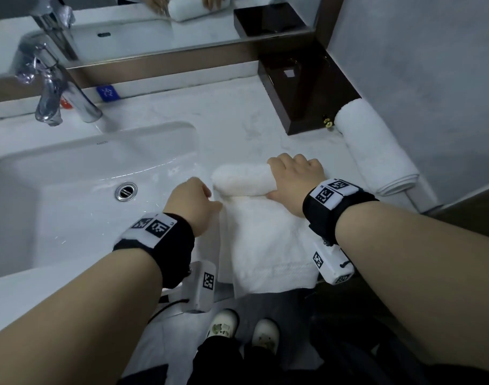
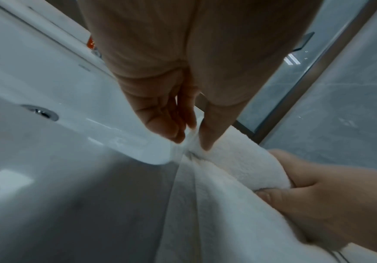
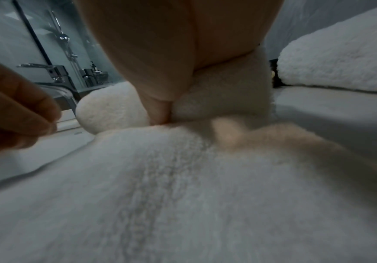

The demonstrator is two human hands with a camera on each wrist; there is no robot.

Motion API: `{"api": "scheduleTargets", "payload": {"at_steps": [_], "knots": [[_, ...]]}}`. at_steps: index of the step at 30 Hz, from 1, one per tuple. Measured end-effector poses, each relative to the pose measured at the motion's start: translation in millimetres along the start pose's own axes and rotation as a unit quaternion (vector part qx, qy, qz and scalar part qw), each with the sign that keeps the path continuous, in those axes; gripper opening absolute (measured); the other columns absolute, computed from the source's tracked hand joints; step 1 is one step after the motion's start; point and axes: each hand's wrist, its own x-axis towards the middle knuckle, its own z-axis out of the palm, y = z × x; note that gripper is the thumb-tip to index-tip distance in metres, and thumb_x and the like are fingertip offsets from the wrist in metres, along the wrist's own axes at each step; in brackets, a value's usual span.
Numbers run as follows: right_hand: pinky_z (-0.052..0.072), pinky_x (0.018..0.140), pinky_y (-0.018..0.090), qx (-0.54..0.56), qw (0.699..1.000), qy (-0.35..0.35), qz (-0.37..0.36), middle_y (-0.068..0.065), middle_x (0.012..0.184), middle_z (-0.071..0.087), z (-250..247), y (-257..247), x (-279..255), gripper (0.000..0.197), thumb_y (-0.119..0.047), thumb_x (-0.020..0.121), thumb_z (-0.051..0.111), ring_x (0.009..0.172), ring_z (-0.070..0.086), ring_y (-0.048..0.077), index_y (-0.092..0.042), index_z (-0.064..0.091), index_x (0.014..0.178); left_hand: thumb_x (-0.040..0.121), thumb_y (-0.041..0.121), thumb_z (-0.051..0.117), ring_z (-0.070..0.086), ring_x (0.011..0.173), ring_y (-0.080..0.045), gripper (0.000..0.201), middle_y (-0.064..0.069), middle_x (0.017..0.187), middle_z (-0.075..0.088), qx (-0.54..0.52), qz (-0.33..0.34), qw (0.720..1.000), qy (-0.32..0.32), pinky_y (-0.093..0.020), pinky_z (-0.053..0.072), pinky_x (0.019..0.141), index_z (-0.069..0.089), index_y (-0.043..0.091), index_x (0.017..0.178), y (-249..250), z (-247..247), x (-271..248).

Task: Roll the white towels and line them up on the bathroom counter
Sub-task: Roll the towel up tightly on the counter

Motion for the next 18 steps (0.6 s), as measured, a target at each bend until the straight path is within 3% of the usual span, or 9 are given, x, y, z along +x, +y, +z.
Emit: {"api": "scheduleTargets", "payload": {"at_steps": [2,5,8,11,14,18], "knots": [[0.032,0.084,0.040,-0.001,1.000,-0.004,0.004,0.001,0.127,0.045,-1,0,-1,0.057,-0.053,0.086,0.053,0.108,0.045,0.027,-0.022,0.035,0.131,0.081,0.026,0.070,0.052,0.058,-0.022,0.022,-0.006,0.064,0.057,-0.006,-0.017,0.998,-0.065,-0.026,0.040,0.057,0.061,0.011,0.067,0,5,-6],[0.033,0.086,0.040,-0.003,1.000,-0.010,0.006,0.001,0.128,0.044,-2,-1,-1,0.059,-0.054,0.086,0.052,0.110,0.045,0.027,-0.022,0.034,0.132,0.082,0.035,0.071,0.050,0.058,-0.021,0.028,-0.007,0.062,0.054,0.004,-0.034,0.992,-0.124,-0.028,0.042,0.059,0.062,0.013,0.068,5,13,-13],[0.033,0.087,0.041,0.000,1.000,-0.014,0.005,0.001,0.130,0.044,-3,-1,-1,0.059,-0.054,0.086,0.053,0.111,0.044,0.028,-0.023,0.034,0.132,0.080,0.039,0.072,0.050,0.055,-0.020,0.041,-0.004,0.059,0.053,0.041,-0.054,0.991,-0.118,-0.026,0.036,0.050,0.055,0.007,0.061,11,19,-14],[0.033,0.086,0.040,0.005,1.000,-0.011,0.004,0.000,0.129,0.044,-4,-1,-1,0.057,-0.054,0.086,0.053,0.110,0.045,0.027,-0.023,0.035,0.131,0.076,0.038,0.075,0.060,0.061,-0.021,0.034,-0.006,0.067,0.065,0.036,-0.074,0.989,-0.123,-0.025,0.039,0.051,0.066,0.006,0.070,15,22,-16],[0.032,0.086,0.040,0.007,1.000,-0.011,0.005,0.000,0.129,0.044,-4,-1,-1,0.057,-0.053,0.086,0.053,0.110,0.044,0.027,-0.024,0.034,0.132,0.077,0.027,0.072,0.053,0.055,-0.022,0.029,-0.005,0.059,0.054,0.040,-0.091,0.988,-0.121,-0.025,0.036,0.047,0.055,0.007,0.062,18,24,-19],[0.032,0.084,0.040,0.002,1.000,-0.008,0.008,0.000,0.128,0.045,-4,-1,-1,0.057,-0.053,0.086,0.054,0.110,0.045,0.027,-0.024,0.035,0.131,0.081,0.015,0.065,0.052,0.064,-0.027,0.018,-0.009,0.066,0.053,0.032,-0.103,0.986,-0.126,-0.029,0.039,0.054,0.056,0.004,0.069,22,25,-23]]}}
